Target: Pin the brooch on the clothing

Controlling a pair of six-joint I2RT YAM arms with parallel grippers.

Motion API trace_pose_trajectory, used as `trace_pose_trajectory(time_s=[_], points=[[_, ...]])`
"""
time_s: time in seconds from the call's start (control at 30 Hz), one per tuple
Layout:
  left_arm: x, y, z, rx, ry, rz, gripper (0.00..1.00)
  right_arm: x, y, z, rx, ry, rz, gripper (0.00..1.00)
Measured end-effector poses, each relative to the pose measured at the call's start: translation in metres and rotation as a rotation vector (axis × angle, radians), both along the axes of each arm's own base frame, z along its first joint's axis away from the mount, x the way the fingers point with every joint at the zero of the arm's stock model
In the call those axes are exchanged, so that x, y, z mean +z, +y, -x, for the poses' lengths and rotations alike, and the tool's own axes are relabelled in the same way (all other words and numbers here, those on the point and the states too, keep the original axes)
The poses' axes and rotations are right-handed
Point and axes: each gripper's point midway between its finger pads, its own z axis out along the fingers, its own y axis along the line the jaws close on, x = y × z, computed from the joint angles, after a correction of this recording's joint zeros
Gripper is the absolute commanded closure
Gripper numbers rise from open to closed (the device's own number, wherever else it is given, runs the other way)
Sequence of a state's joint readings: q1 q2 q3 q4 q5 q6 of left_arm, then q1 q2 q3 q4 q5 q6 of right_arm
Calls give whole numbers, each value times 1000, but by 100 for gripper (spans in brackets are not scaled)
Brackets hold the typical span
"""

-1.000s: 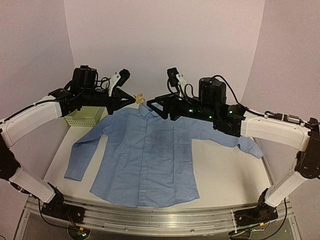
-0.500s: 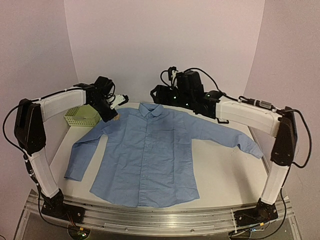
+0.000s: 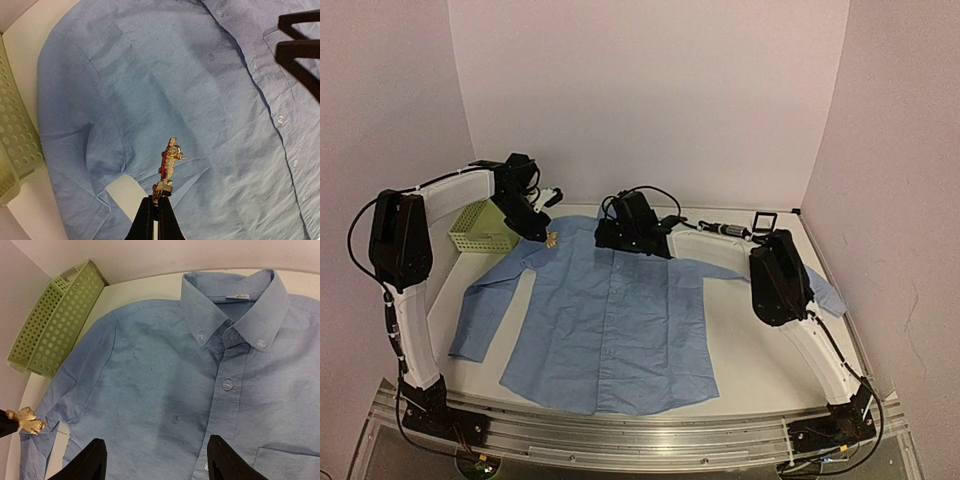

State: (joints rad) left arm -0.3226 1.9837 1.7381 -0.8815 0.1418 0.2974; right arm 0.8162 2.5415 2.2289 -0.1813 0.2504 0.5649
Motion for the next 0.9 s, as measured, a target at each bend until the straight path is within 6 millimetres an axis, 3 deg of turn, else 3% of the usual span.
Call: trace_pose_trajectory(time_s=[0.2,0.37,0.53,0.67,0.9], points=[[-10,-5,-9,72,68,101,100,-56,9,-9,-36,46,10,36],[-9,-10,-21,109,66,194,100,-80,17,-6,-49,21,66,40],[-11,-24,-38,120,53,288,100,-82,26,4,-29,-7,102,43],[-25,-33,-48,141,68,337,100,-92,26,10,-13,-25,149,41],[-67,-32,-31,200,162,361,100,-94,24,24,42,-61,247,40]])
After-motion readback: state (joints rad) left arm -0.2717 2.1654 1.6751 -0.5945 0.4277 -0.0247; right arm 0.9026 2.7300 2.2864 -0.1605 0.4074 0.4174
